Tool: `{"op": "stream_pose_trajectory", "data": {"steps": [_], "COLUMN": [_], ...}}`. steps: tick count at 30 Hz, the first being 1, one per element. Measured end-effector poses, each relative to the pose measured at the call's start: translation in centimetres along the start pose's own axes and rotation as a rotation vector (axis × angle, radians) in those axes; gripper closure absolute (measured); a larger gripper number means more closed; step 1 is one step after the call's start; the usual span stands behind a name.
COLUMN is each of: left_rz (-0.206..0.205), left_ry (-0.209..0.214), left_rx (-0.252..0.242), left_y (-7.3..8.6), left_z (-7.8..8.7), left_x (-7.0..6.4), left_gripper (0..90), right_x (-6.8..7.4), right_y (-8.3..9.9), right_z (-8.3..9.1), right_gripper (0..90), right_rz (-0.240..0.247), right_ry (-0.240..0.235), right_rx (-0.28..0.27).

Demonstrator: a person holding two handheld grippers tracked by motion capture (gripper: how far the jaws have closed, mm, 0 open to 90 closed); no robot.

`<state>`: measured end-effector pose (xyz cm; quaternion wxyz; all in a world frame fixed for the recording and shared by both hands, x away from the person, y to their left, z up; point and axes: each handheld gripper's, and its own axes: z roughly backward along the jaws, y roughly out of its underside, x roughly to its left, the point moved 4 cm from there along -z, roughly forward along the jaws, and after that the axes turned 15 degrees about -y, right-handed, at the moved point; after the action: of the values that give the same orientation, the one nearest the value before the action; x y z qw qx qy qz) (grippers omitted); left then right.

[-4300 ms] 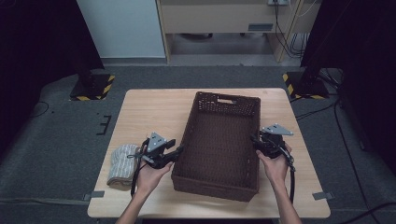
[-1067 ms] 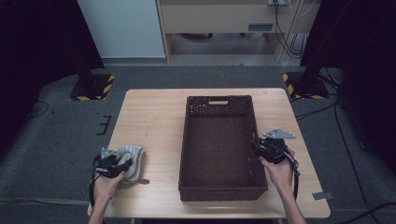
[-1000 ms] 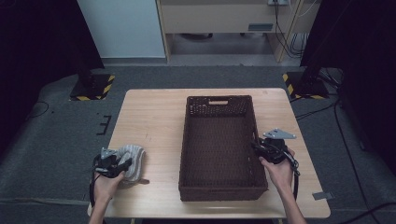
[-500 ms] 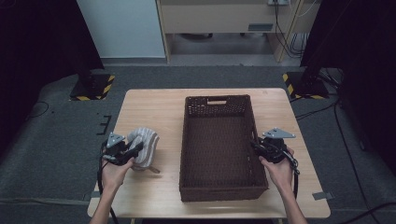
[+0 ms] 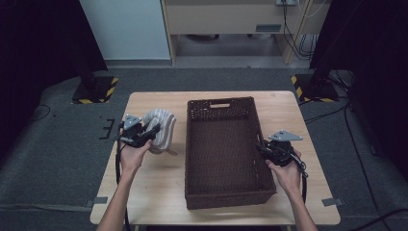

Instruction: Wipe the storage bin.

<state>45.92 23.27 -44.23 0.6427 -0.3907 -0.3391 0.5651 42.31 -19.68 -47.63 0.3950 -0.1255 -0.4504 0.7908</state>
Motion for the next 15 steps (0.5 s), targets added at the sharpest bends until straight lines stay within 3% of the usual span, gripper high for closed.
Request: {"op": "stream_pose_trajectory", "data": {"steps": [6,12,15], "left_rz": [0.011,-0.038,-0.030], "left_ry": [0.031,0.025,0.032], "left_rx": [-0.015,0.000,0.007], "left_y": [-1.5,-2.3,-2.4], "left_z": [-2.1,-4.6,-6.0], "left_x": [-1.1,-2.4,-2.9], "left_gripper": [63.6,63.6,63.7], "right_x": [-0.2,-0.1,-0.1], "right_y": [-0.1,-0.1,-0.1], "right_z": [-0.1,-0.1,-0.1], "right_gripper": [68.5,68.4,68.5], "right_rz": [0.001,0.001,0.003], "right_ry": [-0.007,-0.008,-0.008], "right_rx": [0.002,0.005,0.004]}}
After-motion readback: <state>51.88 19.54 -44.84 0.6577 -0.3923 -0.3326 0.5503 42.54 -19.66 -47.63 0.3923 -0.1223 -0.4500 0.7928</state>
